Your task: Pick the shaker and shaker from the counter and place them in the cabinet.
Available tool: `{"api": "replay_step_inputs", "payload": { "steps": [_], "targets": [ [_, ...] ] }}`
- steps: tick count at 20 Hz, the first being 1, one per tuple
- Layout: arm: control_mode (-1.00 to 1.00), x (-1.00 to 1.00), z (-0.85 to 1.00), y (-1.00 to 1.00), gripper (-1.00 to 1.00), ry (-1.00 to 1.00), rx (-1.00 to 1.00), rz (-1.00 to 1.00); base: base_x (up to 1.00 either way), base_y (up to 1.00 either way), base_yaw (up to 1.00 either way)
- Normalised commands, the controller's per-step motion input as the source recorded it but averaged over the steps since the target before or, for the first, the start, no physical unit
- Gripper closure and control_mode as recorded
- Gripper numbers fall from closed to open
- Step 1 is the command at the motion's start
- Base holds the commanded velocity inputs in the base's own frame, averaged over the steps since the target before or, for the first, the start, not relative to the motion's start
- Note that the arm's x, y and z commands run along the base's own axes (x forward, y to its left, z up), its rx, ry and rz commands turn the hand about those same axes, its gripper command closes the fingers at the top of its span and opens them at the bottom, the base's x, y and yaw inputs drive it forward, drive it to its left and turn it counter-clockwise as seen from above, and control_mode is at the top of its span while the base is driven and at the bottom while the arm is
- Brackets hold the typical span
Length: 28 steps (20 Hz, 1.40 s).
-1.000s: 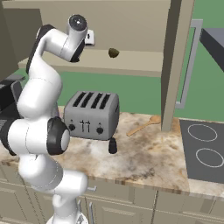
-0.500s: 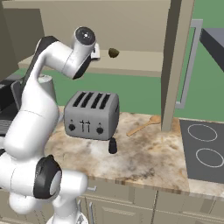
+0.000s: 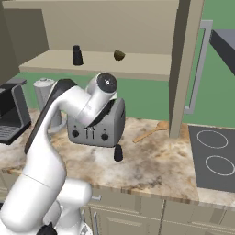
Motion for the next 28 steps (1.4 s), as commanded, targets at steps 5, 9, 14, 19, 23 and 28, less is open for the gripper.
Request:
{"api": "replay_step_inputs", "payload": {
  "steps": [5, 9, 14, 19, 23, 28],
  "targets": [
    [-1.0, -0.59, -1.0, -0.46, -1.0, 0.13, -0.18, 0.1, 0.0, 0.0, 0.0],
    [-1.0, -0.17, -1.0, -0.35, -1.0, 0.19, -0.22, 0.11, 0.0, 0.0, 0.0],
    [-1.0, -0.06, -0.98, -0.36, -1.0, 0.18, -0.21, 0.1, 0.0, 0.0, 0.0],
    [-1.0, -0.01, -0.42, -0.22, -1.0, 0.04, -0.08, 0.07, 0.0, 0.0, 0.0],
    [-1.0, 0.0, -0.05, -0.13, -1.0, 0.0, 0.05, 0.0, 0.0, 0.0, 0.0],
    [-1.0, 0.0, -0.08, -0.2, -1.0, -0.02, 0.16, 0.0, 0.0, 0.0, 0.0]
  ]
}}
